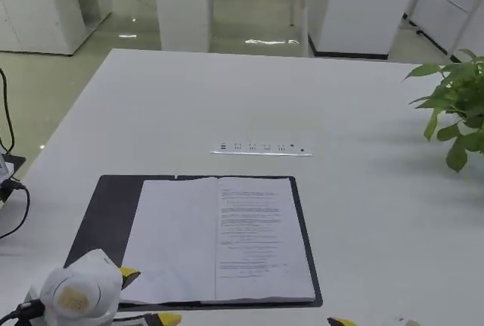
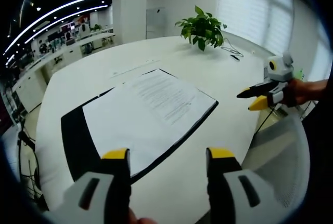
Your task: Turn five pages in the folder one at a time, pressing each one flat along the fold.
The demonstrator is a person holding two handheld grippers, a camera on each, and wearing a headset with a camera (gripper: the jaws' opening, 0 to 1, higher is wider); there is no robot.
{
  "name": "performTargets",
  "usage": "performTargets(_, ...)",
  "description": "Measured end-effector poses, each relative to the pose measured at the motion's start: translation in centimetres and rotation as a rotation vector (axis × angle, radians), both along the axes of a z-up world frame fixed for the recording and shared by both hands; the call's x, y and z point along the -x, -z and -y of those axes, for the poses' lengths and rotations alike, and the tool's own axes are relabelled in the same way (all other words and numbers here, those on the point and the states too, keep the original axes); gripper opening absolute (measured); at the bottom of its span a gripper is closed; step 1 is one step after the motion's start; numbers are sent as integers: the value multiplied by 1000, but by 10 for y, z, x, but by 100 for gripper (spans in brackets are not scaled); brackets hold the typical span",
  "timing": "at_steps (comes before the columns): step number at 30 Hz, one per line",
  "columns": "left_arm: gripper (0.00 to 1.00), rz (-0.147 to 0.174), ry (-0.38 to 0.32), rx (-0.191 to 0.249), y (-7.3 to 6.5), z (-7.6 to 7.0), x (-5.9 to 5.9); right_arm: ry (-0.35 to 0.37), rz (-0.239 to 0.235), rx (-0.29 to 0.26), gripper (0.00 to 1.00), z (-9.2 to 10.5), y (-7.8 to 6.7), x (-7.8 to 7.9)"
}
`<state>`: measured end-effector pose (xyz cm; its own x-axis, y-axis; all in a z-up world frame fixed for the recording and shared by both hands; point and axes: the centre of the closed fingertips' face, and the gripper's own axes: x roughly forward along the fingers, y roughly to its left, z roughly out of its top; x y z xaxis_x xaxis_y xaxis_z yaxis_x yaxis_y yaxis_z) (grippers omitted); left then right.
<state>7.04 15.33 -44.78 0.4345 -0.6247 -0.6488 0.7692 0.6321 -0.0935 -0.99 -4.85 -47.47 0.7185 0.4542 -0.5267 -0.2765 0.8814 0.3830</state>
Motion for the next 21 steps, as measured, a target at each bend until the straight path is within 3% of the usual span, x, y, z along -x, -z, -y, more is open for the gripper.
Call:
performTargets(1,57,-7,0,19,-2,4,-3,1,-8,0,60,1,2,1)
performTargets(5,57,-10,18,28,-1,15,-9,6,-12,-4,60,4,2,1)
performTargets(7,57,-32,10,86,-5,27,-12,7,-11,-9,60,5,1,1)
performTargets(8,57,-30,15,93,-6,32,-15,8,-11,-12,59,6,1,0)
performTargets(21,57,9,104,88,1,88,-30,49,-20,-35,58,20,3,-3)
